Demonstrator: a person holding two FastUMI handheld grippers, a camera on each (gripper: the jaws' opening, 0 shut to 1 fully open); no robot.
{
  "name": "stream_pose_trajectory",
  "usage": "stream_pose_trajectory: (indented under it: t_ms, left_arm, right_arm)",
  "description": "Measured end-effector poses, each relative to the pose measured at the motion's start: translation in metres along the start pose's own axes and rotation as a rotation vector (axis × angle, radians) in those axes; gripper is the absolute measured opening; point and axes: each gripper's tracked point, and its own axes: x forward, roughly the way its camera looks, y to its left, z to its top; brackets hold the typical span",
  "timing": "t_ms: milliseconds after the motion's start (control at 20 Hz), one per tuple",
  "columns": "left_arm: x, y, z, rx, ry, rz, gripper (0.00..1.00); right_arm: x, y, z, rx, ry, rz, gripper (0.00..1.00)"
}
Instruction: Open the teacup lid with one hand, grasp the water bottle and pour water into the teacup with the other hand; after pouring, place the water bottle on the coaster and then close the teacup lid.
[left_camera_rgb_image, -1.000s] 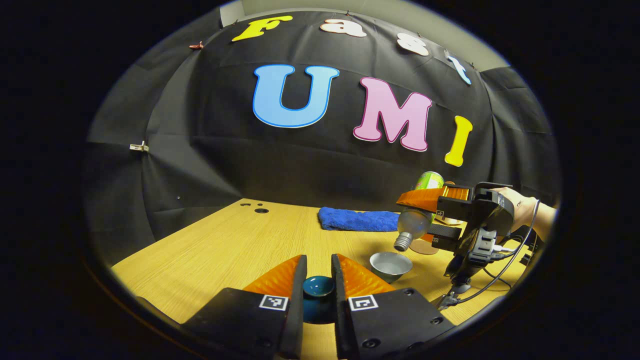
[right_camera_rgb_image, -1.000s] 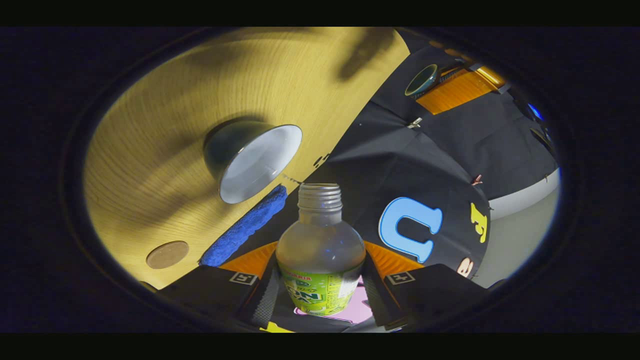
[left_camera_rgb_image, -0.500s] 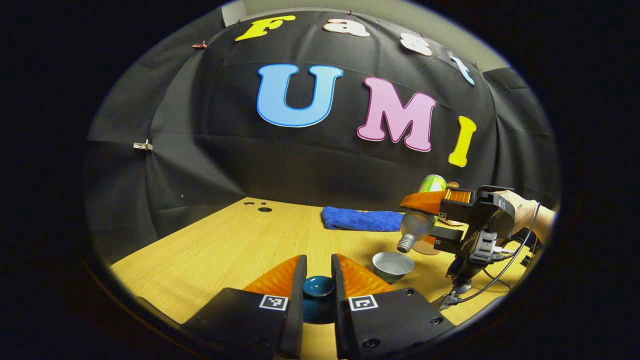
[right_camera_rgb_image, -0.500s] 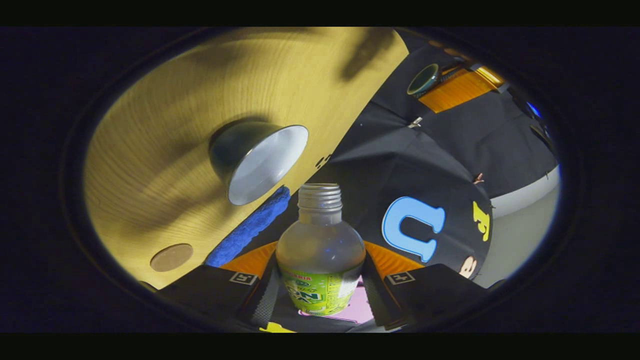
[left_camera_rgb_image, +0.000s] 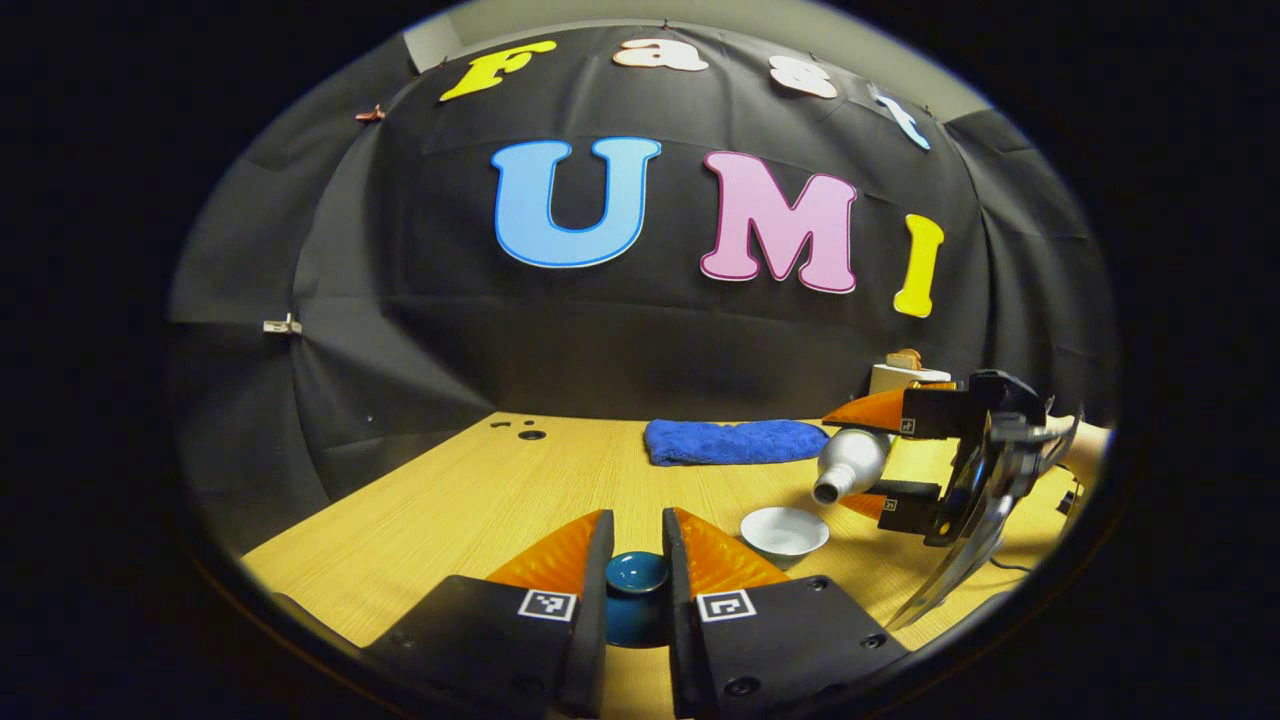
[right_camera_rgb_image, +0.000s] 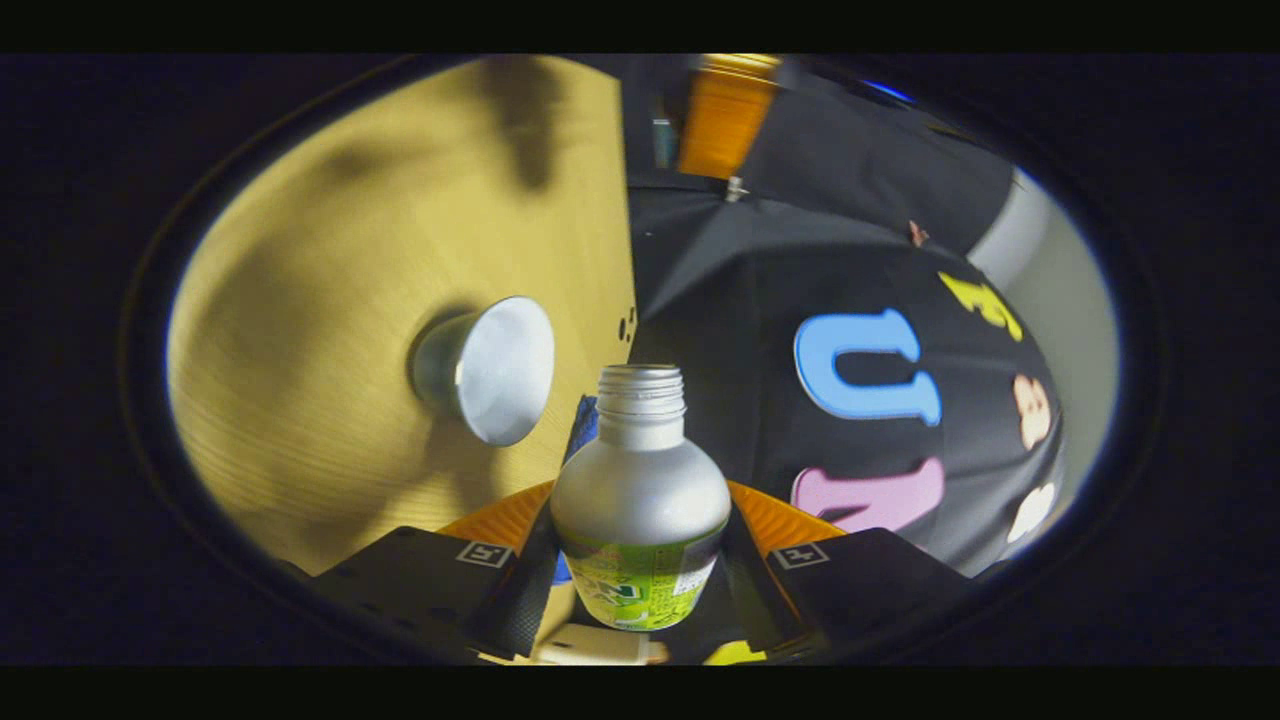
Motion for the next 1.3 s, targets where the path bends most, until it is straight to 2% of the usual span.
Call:
stream_pose_trajectory:
  t_ms: [200,350,400,500,550,700,900,1000,1100,1300]
  left_arm:
    - [0.000,-0.019,0.001,0.021,0.004,-0.027,0.30]
    - [-0.002,-0.031,0.009,0.044,-0.015,-0.040,0.29]
    - [-0.004,-0.036,0.011,0.049,-0.021,-0.049,0.32]
    - [-0.005,-0.044,0.014,0.054,-0.029,-0.063,0.32]
    - [-0.006,-0.048,0.016,0.059,-0.032,-0.071,0.29]
    - [-0.006,-0.058,0.018,0.056,-0.040,-0.090,0.32]
    - [-0.005,-0.067,0.014,0.044,-0.030,-0.108,0.30]
    - [-0.004,-0.067,0.010,0.044,-0.027,-0.107,0.32]
    - [-0.002,-0.065,0.007,0.031,-0.019,-0.100,0.30]
    - [0.001,-0.065,0.003,-0.002,-0.002,-0.101,0.32]
  right_arm:
    - [-0.010,-0.029,-0.029,0.426,0.037,-0.023,0.76]
    - [-0.022,-0.037,-0.032,0.847,0.025,-0.036,0.78]
    - [-0.026,-0.041,-0.039,0.958,0.033,-0.052,0.78]
    - [-0.036,-0.050,-0.053,1.099,0.050,-0.087,0.78]
    - [-0.036,-0.056,-0.057,1.146,0.056,-0.094,0.78]
    - [-0.040,-0.066,-0.075,1.287,0.078,-0.131,0.78]
    - [-0.039,-0.085,-0.102,1.495,0.079,-0.238,0.78]
    - [-0.035,-0.095,-0.109,1.506,0.072,-0.272,0.78]
    - [-0.028,-0.096,-0.113,1.498,0.059,-0.293,0.78]
    - [-0.006,-0.073,-0.123,1.523,0.062,-0.298,0.78]
